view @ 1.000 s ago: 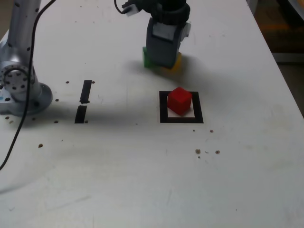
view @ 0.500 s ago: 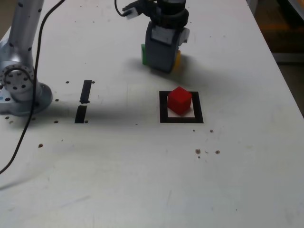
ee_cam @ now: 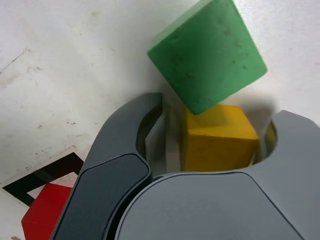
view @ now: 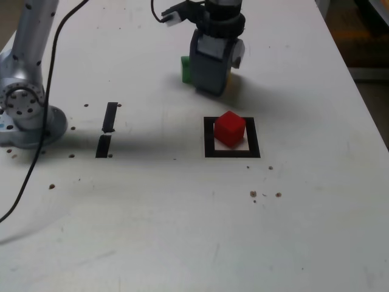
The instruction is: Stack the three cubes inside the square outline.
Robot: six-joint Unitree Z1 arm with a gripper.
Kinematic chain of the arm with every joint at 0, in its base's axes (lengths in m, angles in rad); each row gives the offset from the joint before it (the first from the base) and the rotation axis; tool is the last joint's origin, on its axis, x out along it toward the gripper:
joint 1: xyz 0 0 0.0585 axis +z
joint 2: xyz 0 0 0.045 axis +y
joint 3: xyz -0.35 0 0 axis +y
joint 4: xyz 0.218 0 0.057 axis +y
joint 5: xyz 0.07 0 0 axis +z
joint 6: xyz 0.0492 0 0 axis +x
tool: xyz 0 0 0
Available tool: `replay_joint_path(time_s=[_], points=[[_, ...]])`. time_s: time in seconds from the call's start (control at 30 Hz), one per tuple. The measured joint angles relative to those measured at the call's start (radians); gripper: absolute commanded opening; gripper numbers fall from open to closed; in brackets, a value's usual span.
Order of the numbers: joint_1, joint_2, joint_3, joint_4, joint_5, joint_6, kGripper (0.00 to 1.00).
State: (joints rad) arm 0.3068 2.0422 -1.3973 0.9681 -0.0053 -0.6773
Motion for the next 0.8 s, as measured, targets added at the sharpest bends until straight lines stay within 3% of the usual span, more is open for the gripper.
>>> replay_joint_path(time_s=[0.2, 0.33, 0.47, 0.53, 0.8], points=[[0.0, 0.003, 0.0, -0.008, 0.005, 0.003, 0.38], [0.0, 0.002, -0.002, -0.017, 0.026, 0.005, 0.27], [0.0, -0.001, -0.029, -0.002, 0.048, 0.05, 0.25], [0.0, -0.006, -0.052, 0.033, 0.047, 0.099, 0.23], [-0.056, -0.067, -0.218, 0.31, 0.022, 0.386, 0.21]])
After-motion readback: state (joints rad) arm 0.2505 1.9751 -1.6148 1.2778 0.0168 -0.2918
